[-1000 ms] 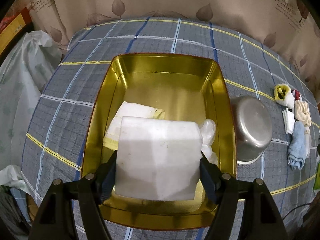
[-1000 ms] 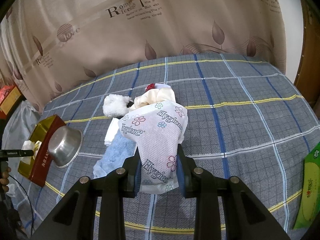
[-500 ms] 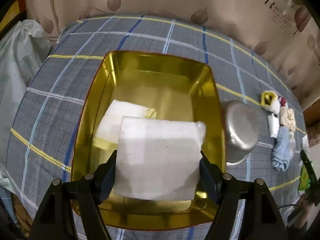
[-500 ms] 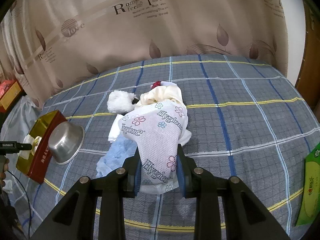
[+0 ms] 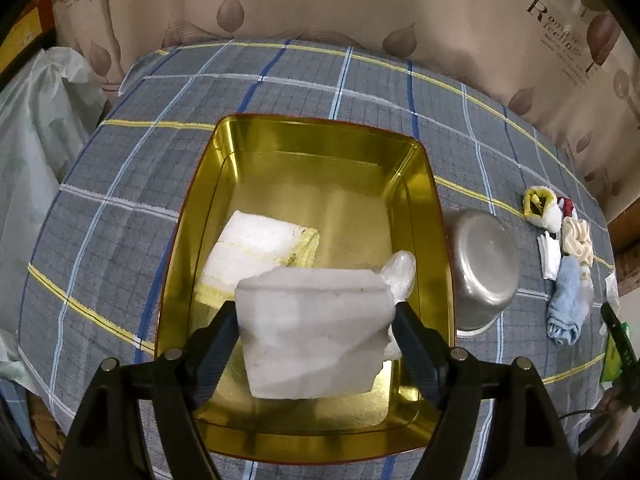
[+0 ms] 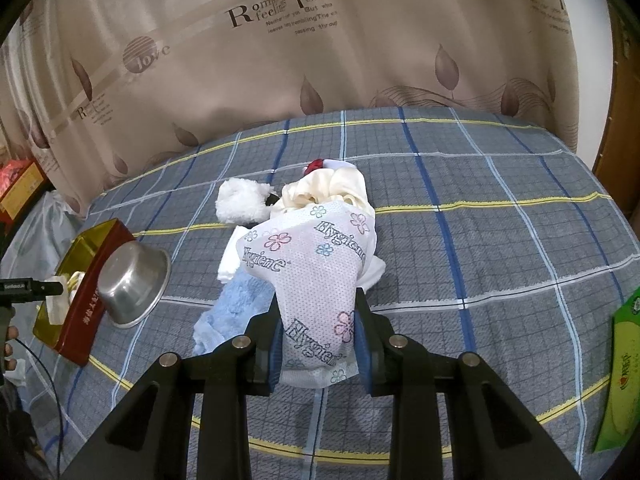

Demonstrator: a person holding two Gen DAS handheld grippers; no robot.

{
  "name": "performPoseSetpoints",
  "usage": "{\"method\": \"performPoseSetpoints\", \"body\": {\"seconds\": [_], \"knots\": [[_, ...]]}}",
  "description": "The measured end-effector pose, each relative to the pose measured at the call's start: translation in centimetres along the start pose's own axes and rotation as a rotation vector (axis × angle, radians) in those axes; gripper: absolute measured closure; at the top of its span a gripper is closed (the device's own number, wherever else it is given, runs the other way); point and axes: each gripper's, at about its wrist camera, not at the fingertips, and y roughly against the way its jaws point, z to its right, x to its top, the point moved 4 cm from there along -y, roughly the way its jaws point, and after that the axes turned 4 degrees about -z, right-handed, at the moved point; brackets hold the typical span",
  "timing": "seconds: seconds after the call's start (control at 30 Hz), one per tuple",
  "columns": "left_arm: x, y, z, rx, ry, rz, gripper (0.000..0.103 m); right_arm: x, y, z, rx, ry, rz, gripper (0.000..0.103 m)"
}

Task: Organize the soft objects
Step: 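Lower the pad into the gold tray and open the left gripper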

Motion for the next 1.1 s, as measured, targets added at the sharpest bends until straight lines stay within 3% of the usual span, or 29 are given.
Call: {"method": "performPoseSetpoints", "body": {"seconds": [0.4, 0.6, 0.9, 1.0, 1.1], "knots": [[-0.7, 1.7, -0.6, 0.057, 0.023, 0.018, 0.024, 0.2, 1.2, -1.7, -0.014, 0.059, 0.040, 0.075], [-1.2, 2.5, -0.8, 0.172, 0.001, 0.044, 0.024, 0.1, 1.9, -2.8, 0.014, 0.065, 0.050, 0.075], [-1.0, 3.4, 0.5, 0.149, -0.052, 0.095, 0.024, -0.1, 2.5, -4.5, 0.037, 0.090, 0.055, 0.075], [-0.9, 3.0, 0.1, 0.106, -0.014, 0.063, 0.024, -0.1, 2.7, -5.5, 0.059, 0.102, 0.054, 0.075], [-1.1, 3.4, -0.6, 0.137, 0.013, 0.087, 0.024, -0.2, 3.0, -7.0, 0.086, 0.133, 0.053, 0.075]]}}
